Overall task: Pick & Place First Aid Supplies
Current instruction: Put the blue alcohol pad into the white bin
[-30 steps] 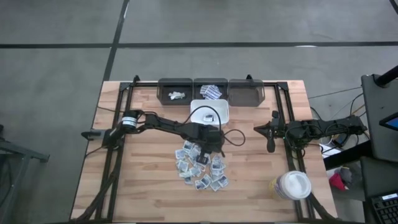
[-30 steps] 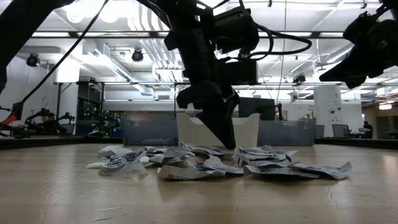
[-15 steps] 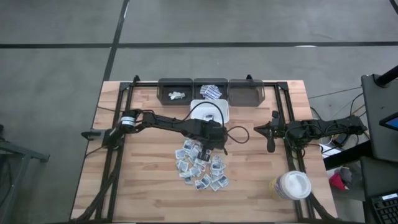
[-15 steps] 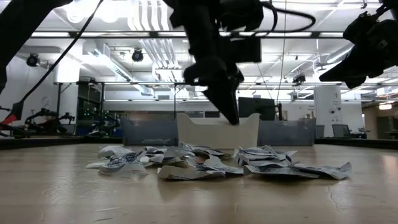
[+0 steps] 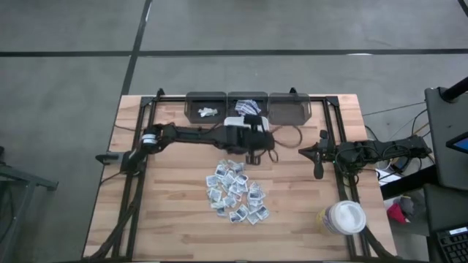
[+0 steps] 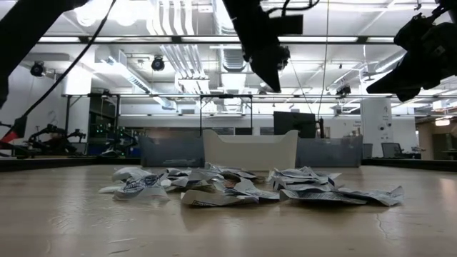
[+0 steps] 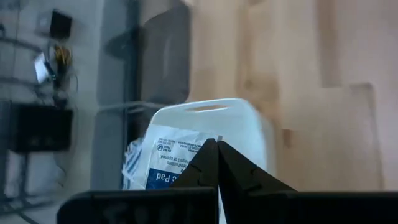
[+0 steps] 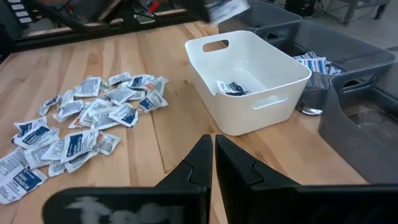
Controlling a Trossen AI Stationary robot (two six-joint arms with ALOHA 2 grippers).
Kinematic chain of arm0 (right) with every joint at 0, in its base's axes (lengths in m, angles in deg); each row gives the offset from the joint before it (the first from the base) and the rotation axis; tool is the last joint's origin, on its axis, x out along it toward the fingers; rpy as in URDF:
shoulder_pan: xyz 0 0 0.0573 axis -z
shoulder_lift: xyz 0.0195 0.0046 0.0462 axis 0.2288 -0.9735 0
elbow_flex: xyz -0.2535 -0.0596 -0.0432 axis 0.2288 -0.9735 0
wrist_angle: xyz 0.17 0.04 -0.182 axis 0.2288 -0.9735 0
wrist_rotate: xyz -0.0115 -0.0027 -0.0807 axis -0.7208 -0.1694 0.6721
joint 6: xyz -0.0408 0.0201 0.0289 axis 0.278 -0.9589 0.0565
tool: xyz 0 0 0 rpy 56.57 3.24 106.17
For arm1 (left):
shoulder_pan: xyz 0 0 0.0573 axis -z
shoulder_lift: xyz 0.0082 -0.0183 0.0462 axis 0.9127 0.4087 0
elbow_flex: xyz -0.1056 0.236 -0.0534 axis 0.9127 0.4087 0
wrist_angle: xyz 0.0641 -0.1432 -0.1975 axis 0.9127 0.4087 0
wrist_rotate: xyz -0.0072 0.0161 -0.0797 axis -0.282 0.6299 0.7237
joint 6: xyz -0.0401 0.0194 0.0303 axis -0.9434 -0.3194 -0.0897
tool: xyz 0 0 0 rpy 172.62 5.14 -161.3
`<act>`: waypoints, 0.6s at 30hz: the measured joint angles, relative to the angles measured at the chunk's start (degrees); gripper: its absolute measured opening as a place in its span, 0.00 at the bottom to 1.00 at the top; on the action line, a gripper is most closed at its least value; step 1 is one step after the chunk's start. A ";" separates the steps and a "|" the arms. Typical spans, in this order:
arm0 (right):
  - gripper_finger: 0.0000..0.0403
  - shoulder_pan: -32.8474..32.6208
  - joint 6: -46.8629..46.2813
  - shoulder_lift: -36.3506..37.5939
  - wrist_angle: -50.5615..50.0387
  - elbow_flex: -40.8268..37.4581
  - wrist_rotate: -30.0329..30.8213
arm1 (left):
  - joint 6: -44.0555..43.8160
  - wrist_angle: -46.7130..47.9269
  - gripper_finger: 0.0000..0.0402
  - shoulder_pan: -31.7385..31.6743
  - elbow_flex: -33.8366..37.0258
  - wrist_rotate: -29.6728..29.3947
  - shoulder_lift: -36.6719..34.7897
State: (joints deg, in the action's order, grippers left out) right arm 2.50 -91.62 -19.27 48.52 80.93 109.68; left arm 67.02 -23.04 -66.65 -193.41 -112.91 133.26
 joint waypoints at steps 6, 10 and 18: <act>0.04 -0.02 -0.03 0.00 0.00 -0.01 0.00 | -10.68 0.61 0.00 -6.85 0.09 13.43 0.00; 0.04 -0.02 -0.20 0.00 -0.01 0.00 0.00 | -17.81 2.02 0.00 -11.26 0.82 21.90 0.00; 0.04 0.00 -0.20 0.00 0.00 0.00 0.00 | -19.90 1.88 0.00 -15.19 3.47 26.87 0.48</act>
State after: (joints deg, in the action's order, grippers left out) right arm 2.50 -91.82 -19.27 48.52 80.93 109.68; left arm 47.13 -21.15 -81.83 -189.95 -86.05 133.74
